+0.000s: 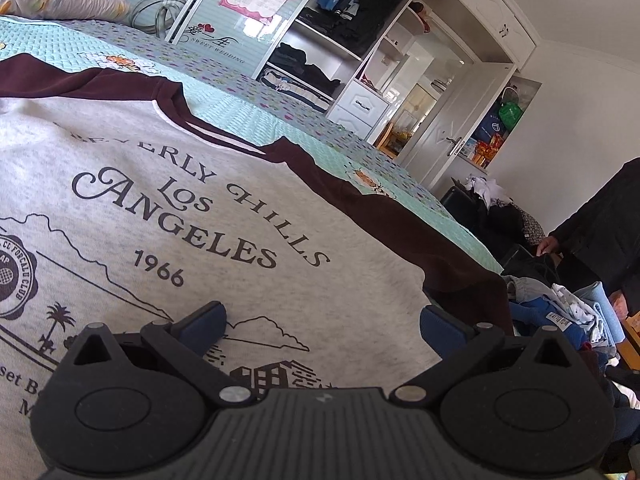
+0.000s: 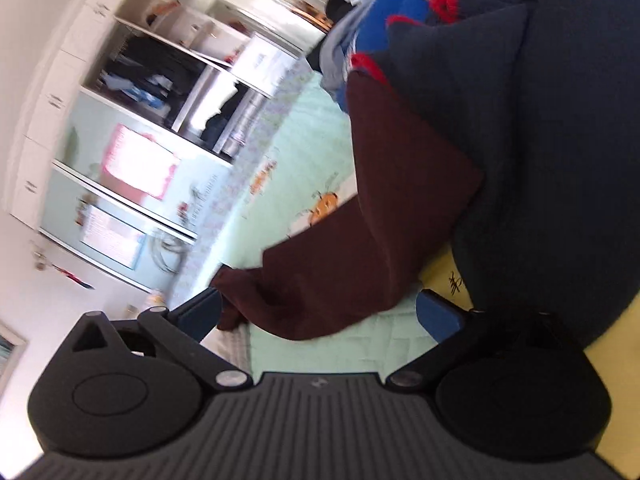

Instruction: Fold clothes

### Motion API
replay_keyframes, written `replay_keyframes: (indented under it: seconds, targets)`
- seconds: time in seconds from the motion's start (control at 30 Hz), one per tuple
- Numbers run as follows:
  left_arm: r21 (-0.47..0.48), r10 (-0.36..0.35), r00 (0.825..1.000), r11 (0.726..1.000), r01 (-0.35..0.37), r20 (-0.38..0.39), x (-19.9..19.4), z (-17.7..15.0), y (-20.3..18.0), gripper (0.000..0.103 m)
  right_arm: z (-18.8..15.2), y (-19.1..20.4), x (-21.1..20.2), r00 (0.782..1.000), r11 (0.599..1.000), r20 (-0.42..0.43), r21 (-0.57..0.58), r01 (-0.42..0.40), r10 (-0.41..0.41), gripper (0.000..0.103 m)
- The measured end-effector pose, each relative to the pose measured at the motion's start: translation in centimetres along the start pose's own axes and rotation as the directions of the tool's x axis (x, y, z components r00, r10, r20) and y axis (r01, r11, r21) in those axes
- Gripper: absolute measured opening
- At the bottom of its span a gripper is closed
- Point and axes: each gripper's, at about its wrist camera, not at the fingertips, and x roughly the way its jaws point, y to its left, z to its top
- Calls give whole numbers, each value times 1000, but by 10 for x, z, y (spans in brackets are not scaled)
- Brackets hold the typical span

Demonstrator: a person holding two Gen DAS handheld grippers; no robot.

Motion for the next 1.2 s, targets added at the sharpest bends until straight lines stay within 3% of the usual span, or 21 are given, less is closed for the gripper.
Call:
replay_keyframes:
  seconds: [0.07, 0.27, 0.3, 0.37, 0.43, 0.47, 0.6, 0.7, 0.73, 0.77, 0.83, 0.9, 1.0, 1.03, 1.1, 1.13, 1.2]
  targets:
    - [1, -1, 1000, 1000, 1, -1, 0, 0, -2, 102, 3, 5, 12, 999, 999, 4, 19, 47, -47, 103]
    - [-5, -7, 1000, 1000, 7, 1, 0, 1, -2, 102, 9, 14, 29, 995, 999, 92, 20, -31, 29, 99]
    - [-7, -9, 1000, 1000, 9, 2, -1, 1, -1, 102, 7, 18, 30, 993, 999, 105, -5, -50, 50, 92]
    - [-13, -15, 1000, 1000, 15, 5, -1, 1, 0, 102, 4, 21, 32, 992, 999, 116, -32, -40, 43, 41]
    - [-17, -20, 1000, 1000, 20, 7, -2, 1, 1, 102, 0, 21, 31, 992, 1000, 127, -19, -9, 11, 12]
    - [-19, -21, 1000, 1000, 21, 7, -3, 0, 2, 102, -2, 23, 29, 991, 1000, 132, -23, 4, -1, 9]
    - [-22, -25, 1000, 999, 25, 9, -2, 0, 2, 102, -5, 34, 32, 989, 991, 127, -100, 89, -76, 9]
    - [-26, -29, 1000, 999, 29, 10, -2, 1, 3, 102, -1, 31, 39, 983, 982, 101, -100, 160, -150, 20]
    - [-28, -31, 999, 999, 31, 11, -2, 1, 3, 102, 0, 29, 38, 977, 977, 116, -98, 188, -176, 32]
    - [-29, -32, 999, 999, 32, 12, -2, 1, 3, 102, 0, 27, 36, 972, 974, 131, -96, 206, -193, 37]
    - [-31, -34, 999, 999, 34, 13, -3, 0, 5, 102, 4, 20, 33, 963, 970, 160, -74, 231, -217, 67]
    - [-32, -36, 999, 999, 36, 14, -3, 0, 5, 102, 10, 13, 34, 956, 967, 171, -51, 251, -239, 73]
    - [-34, -38, 999, 999, 38, 14, -3, 0, 6, 102, 19, 11, 46, 965, 970, 131, -58, 235, -226, 77]
    - [-35, -38, 999, 999, 39, 15, -3, 0, 6, 102, 23, 15, 51, 970, 974, 133, -75, 214, -203, 73]
    - [-36, -39, 999, 999, 40, 15, -3, 0, 6, 102, 32, 22, 60, 974, 972, 135, -125, 199, -182, 34]
    - [-36, -40, 999, 999, 41, 15, -3, 0, 6, 102, 34, 25, 60, 974, 970, 138, -144, 197, -178, 10]
    - [-38, -42, 999, 998, 42, 16, -3, 0, 7, 102, 39, 35, 58, 984, 975, 132, -172, 138, -117, 10]
